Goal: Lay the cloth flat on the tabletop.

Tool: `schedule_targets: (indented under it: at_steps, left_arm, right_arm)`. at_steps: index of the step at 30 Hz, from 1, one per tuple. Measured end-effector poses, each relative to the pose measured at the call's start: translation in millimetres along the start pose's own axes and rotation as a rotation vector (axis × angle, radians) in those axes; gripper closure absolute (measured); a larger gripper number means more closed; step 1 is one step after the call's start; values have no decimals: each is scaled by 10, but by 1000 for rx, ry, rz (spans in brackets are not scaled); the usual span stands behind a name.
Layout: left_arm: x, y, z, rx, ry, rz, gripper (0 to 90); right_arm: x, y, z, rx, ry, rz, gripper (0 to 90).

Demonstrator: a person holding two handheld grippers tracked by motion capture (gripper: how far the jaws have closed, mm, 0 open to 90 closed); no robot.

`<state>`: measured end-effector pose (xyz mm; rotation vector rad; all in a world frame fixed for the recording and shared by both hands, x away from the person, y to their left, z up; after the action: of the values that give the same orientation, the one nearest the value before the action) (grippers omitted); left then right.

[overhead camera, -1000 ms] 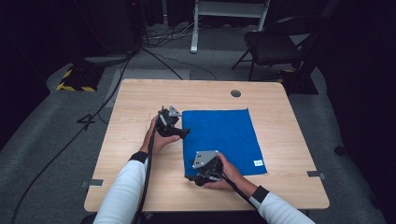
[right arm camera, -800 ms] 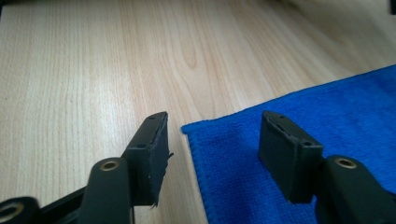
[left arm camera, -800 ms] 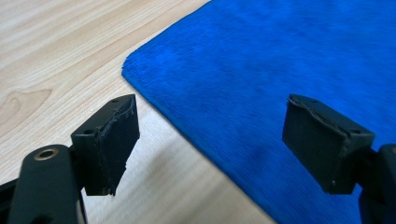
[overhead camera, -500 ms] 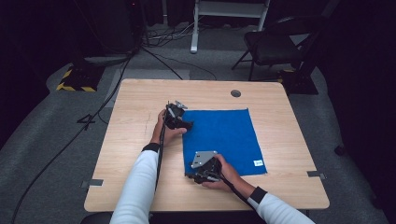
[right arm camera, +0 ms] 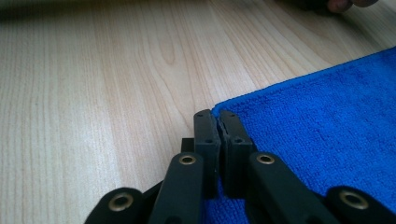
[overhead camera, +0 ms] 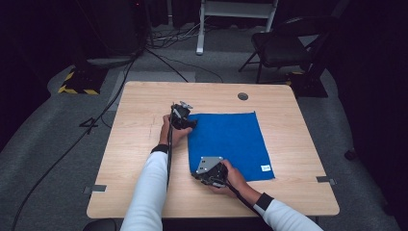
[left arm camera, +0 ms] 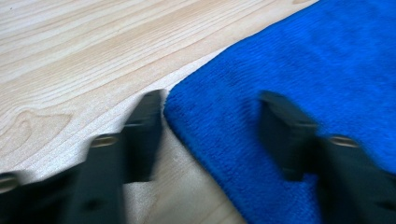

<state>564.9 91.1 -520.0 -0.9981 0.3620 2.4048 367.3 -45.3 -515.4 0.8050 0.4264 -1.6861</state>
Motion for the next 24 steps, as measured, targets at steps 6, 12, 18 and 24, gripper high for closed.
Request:
schedule_targets:
  at_steps: [6,12,18,24]
  left_arm:
    - [31,-18,45,58,1,-18,828]
    - [48,-22,86,47,-14,-31,865]
    - [34,-79,180,40,-10,-37,869]
    - [41,-99,237,37,-18,-33,870]
  right_arm:
    - [-4,-1,-4,-1,0,-3,877]
    - [-26,-7,-20,2,3,-4,880]
    - [-78,-17,-11,4,19,-4,881]
    - [-108,-34,10,10,26,15,881]
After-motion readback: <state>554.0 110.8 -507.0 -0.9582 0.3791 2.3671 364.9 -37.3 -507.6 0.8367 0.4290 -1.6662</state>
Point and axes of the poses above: each handheld gripper's, and its own axes: z roughly backward along the jaws, x roughly out of its underside, y roughly to its right, the point moved 3 cm from there along -z, roughly forward along the jaws, and after that the axes turned 1 degree about y, right-handed, at the moved point
